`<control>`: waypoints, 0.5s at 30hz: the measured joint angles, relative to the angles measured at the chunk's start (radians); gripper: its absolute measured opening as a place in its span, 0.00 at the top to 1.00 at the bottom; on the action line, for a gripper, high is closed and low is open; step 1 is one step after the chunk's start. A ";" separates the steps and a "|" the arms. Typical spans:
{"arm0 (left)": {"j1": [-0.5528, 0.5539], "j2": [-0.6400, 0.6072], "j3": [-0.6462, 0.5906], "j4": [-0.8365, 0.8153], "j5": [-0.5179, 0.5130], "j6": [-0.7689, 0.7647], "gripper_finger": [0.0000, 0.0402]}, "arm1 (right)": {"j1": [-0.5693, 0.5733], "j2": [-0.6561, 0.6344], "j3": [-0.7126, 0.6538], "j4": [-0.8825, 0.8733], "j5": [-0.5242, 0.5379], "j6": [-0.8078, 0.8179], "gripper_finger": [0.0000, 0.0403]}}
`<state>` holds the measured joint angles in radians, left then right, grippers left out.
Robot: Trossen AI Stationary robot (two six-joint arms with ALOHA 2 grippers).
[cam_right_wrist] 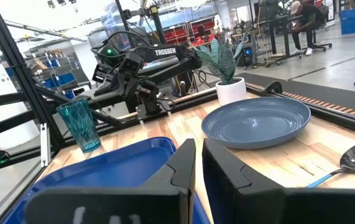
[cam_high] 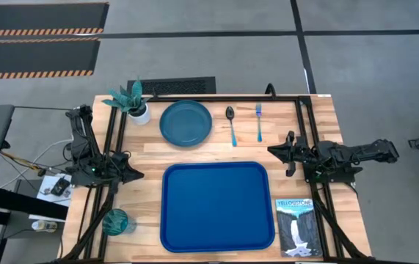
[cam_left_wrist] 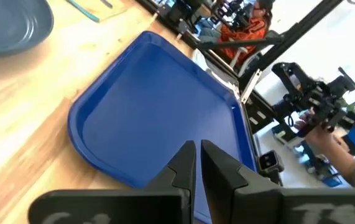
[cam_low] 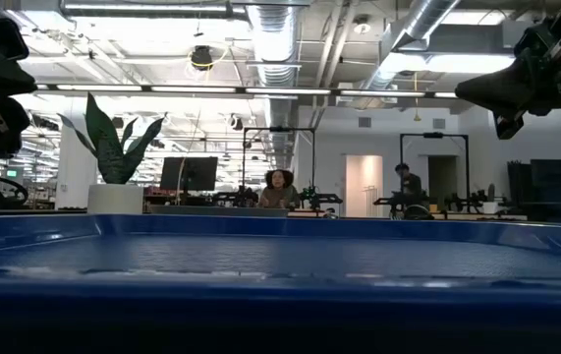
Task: Pick and place plate/cup/fork/spoon on tray
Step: Put the iridescent fork on the blue tray
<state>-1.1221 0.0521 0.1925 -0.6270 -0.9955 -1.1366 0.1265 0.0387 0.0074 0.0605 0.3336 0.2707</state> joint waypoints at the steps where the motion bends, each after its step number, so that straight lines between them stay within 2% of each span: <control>1: 0.000 0.000 0.000 0.000 -0.020 0.001 0.97 | 0.000 0.000 0.000 0.000 0.000 0.000 0.86; 6: 0.000 0.000 0.002 0.003 -0.127 0.018 0.97 | -0.006 0.000 0.000 0.005 0.005 0.000 0.86; 9: 0.001 0.000 0.003 0.002 -0.143 0.018 0.97 | -0.005 0.000 0.000 0.020 0.008 0.001 0.86; 15: 0.001 0.000 0.004 0.003 -0.249 -0.047 0.97 | -0.006 -0.001 0.000 0.046 0.012 0.053 0.86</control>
<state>-1.1213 0.0521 0.1963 -0.6239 -1.2448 -1.1836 0.1206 0.0381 0.0074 0.1069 0.3459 0.3236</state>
